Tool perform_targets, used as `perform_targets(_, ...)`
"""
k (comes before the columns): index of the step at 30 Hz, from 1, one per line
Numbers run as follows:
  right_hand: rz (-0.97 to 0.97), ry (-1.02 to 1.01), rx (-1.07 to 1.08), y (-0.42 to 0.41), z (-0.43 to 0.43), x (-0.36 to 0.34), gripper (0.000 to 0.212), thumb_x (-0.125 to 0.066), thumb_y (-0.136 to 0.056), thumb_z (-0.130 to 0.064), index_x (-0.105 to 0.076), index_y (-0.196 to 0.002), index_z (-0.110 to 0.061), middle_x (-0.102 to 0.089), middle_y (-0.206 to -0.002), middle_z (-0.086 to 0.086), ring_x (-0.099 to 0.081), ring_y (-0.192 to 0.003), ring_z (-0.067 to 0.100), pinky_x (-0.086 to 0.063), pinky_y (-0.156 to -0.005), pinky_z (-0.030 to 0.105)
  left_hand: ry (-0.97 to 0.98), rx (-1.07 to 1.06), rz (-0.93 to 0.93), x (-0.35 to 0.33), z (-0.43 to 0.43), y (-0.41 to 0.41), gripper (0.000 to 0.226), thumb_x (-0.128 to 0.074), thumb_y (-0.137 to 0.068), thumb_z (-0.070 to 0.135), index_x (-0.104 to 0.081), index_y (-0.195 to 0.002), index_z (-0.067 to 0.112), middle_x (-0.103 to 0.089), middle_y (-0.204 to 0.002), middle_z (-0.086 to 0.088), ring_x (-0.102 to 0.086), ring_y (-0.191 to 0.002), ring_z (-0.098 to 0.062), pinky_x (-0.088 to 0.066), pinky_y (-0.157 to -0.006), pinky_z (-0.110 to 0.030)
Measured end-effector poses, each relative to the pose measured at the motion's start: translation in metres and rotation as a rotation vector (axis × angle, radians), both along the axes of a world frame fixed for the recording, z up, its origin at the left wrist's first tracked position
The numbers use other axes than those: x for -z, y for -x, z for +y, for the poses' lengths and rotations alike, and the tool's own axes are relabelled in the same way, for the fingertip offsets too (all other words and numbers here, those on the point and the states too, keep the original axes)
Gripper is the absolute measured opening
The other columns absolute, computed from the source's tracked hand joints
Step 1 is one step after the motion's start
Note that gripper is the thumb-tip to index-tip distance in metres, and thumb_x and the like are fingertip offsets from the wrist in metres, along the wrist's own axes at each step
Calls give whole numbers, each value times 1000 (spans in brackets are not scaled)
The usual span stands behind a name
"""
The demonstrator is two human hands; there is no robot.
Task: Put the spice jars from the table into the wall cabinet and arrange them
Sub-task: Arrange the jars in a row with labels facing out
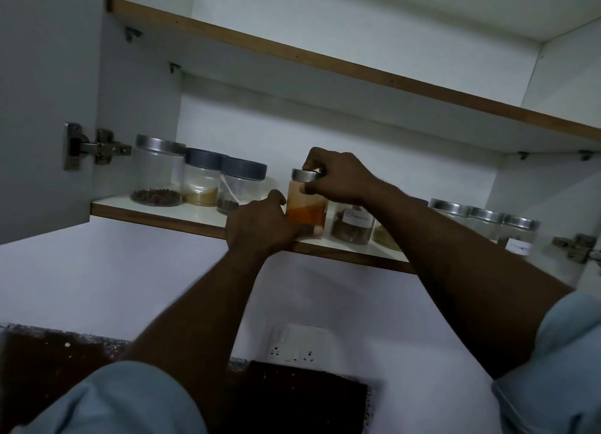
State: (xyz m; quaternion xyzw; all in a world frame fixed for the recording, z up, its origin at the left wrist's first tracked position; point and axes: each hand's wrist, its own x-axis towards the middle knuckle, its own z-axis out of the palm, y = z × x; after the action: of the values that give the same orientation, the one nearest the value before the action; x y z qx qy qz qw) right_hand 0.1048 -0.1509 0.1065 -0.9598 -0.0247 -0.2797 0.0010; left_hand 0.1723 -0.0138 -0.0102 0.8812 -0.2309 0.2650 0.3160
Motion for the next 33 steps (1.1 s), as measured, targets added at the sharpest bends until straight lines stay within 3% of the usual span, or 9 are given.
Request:
perform_targets(4, -105, 104, 105, -5, 9, 6, 54, -66, -76, -73, -60, -111, -32, -67, -103, -5, -60, -93, 16, -49, -81, 33, 20, -7, -18, 2, 0, 1, 100, -58, -61, 93, -46, -134, 26, -69, -119, -1, -66, -106, -28, -49, -85, -42)
perform_targets(7, -118, 214, 182, -7, 19, 6, 62, -58, -75, -82, -58, -111, -31, -59, -97, -5, -55, -91, 16, -45, -79, 36, 46, 28, -15, 3, 1, 1, 105, -61, -58, 93, -47, -135, 23, -67, -122, -3, -65, -108, -28, -51, -89, -43)
perform_targets(11, -41, 262, 256, -1, 26, -1, 64, -57, -78, -79, -58, -118, -29, -63, -107, -1, -59, -100, 21, -49, -86, 42, 75, 58, -76, 3, 5, 0, 87, -61, -68, 87, -55, -130, 25, -70, -119, -1, -67, -104, -25, -50, -86, -39)
perform_targets(14, -7, 273, 290, 4, 27, -5, 65, -59, -81, -74, -60, -126, -28, -66, -118, 0, -59, -110, 22, -49, -92, 45, 32, 76, -51, 2, 7, 2, 87, -59, -74, 83, -47, -136, 24, -69, -122, -3, -67, -106, -28, -51, -88, -43)
perform_targets(20, -26, 313, 318, 13, 30, -4, 65, -59, -84, -71, -64, -130, -27, -65, -124, 1, -59, -116, 24, -46, -94, 45, -24, 67, -94, 3, 7, 2, 71, -52, -83, 78, -56, -122, 19, -71, -113, -4, -68, -98, -27, -47, -79, -38)
perform_targets(24, -41, 328, 316, 14, 29, -3, 64, -59, -84, -72, -67, -126, -25, -65, -121, 1, -59, -114, 24, -44, -94, 46, -51, 87, -86, 3, 8, 2, 72, -47, -85, 79, -61, -129, 25, -72, -119, -1, -67, -104, -24, -48, -88, -39)
perform_targets(33, -90, 329, 238, 16, 15, 5, 65, -56, -84, -73, -69, -124, -24, -60, -124, 5, -57, -114, 26, -45, -93, 47, -129, 92, 3, -1, 8, 3, 75, -41, -89, 77, -47, -143, 26, -67, -131, 0, -64, -114, -26, -52, -94, -45)
